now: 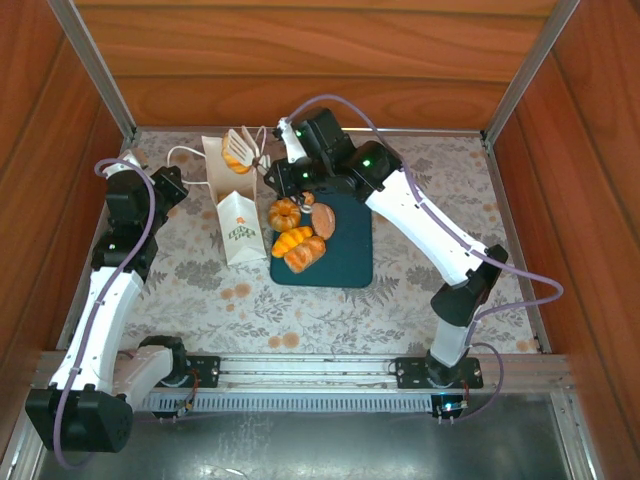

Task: Place the fake bread into the paper bag

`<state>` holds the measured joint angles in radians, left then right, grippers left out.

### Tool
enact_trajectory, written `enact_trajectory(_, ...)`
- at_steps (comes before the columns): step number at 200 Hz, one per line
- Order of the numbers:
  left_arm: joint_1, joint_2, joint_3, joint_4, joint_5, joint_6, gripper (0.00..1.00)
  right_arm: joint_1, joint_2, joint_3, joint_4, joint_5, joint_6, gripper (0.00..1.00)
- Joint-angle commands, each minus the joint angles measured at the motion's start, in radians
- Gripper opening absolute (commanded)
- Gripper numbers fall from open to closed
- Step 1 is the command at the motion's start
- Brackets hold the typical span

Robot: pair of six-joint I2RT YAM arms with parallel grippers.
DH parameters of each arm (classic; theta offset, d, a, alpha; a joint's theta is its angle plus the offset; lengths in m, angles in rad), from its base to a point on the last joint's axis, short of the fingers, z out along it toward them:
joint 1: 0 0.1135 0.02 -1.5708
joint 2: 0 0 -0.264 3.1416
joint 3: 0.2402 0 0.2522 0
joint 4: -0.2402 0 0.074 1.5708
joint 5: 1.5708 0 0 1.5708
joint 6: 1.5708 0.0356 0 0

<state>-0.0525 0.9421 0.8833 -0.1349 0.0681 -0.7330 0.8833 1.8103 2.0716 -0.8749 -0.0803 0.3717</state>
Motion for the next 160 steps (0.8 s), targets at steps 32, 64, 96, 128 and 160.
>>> enact_trajectory(32, 0.008, -0.002, 0.024, 0.005, 0.008, 0.002, 0.0, 0.006, 0.002, -0.005, 0.045, 0.003, -0.013, 0.27)
enact_trajectory(64, 0.009, -0.002, 0.027, 0.005, 0.007, 0.003, 0.0, 0.006, 0.001, -0.014, 0.048, 0.005, -0.011, 0.27)
enact_trajectory(96, 0.008, 0.0, 0.026, 0.004, 0.007, 0.003, 0.0, 0.005, 0.01, -0.015, 0.046, 0.0, -0.011, 0.28)
enact_trajectory(128, 0.009, -0.001, 0.027, 0.007, 0.007, 0.001, 0.0, 0.006, 0.011, -0.016, 0.043, -0.006, -0.013, 0.42)
enact_trajectory(160, 0.008, 0.0, 0.025, 0.007, 0.007, -0.002, 0.0, 0.008, 0.012, -0.007, 0.042, -0.009, -0.016, 0.47)
